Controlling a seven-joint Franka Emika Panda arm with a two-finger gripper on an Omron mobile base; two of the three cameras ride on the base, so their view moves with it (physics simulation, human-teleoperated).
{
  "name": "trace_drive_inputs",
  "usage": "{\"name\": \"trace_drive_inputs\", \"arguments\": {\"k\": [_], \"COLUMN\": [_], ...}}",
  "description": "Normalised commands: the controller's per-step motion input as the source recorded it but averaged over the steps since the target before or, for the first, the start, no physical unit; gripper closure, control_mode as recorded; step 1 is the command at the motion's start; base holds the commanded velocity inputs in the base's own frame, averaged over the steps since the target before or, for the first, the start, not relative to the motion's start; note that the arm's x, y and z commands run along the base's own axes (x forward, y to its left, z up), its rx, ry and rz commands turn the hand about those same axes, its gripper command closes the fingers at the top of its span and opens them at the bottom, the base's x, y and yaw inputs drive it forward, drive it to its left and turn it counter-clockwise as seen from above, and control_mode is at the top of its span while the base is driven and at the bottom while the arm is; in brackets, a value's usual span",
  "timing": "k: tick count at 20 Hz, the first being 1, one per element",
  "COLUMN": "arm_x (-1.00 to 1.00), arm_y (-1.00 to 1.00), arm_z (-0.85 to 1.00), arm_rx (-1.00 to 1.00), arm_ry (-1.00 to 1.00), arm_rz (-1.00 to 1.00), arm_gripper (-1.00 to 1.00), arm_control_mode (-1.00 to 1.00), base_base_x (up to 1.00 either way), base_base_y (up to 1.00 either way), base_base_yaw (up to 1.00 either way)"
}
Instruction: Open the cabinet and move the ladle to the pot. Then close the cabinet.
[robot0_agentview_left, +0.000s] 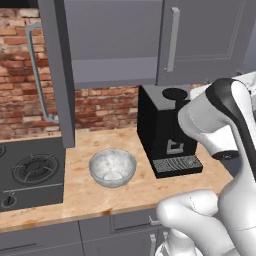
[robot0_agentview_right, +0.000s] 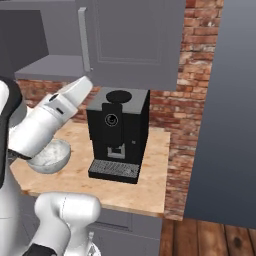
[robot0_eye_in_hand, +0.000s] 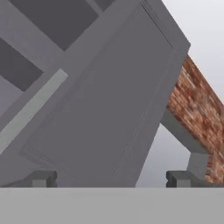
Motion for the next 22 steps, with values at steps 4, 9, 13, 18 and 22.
{"name": "trace_drive_inputs", "arguments": {"k": [4,9,13,18,22], "arm_x": [-0.98,-0.58,-0.11,-0.08,-0.31], "arm_y": [0.71,0.9,1.0,0.72,0.41], "arm_z": [0.98,1.0,0.97,0.52,0.27], "arm_rx": [0.09,0.01,-0.05,-0.38,-0.62], "arm_ry": [0.11,0.14,0.06,-0.29,-0.6], "arm_rz": [-0.26,-0.1,0.01,0.08,0.1], "arm_gripper": [-1.0,-1.0,-1.0,-1.0,-1.0], "arm_control_mode": [-1.0,-1.0,-1.0,-1.0,-1.0], "base_base_x": [0.0,0.0,0.0,0.0,0.0], "base_base_y": [0.0,0.0,0.0,0.0,0.0], "base_base_yaw": [0.0,0.0,0.0,0.0,0.0]}}
